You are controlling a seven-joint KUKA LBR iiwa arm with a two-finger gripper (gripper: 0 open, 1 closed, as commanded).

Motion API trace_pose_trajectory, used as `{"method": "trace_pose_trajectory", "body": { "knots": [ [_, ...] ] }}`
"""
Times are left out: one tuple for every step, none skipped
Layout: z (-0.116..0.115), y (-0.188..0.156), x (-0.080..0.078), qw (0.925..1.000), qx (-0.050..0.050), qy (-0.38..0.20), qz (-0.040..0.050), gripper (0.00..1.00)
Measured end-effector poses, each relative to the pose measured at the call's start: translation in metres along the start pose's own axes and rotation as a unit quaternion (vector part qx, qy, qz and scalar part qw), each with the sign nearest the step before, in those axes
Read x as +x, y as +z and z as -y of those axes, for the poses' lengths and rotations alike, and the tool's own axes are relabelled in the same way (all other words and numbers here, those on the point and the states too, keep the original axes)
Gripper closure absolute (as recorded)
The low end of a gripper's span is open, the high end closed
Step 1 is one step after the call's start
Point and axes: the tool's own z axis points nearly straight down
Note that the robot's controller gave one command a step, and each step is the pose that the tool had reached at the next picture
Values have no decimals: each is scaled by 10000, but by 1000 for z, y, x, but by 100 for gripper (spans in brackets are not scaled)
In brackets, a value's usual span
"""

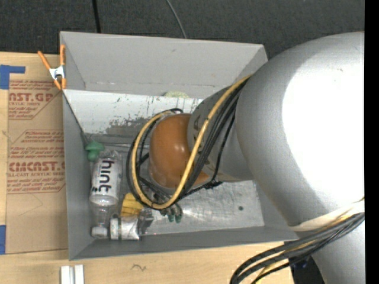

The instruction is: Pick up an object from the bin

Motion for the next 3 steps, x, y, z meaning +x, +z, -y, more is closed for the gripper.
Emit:
{"method": "trace_pose_trajectory", "body": {
  "knots": [
    [4, 0, -5, 10000, -40, 21, -26, 100],
    [-7, -7, 0, 10000, -10, 22, -39, 100],
    [10, -155, -8, 9999, -12, 96, -32, 100]
  ]
}}
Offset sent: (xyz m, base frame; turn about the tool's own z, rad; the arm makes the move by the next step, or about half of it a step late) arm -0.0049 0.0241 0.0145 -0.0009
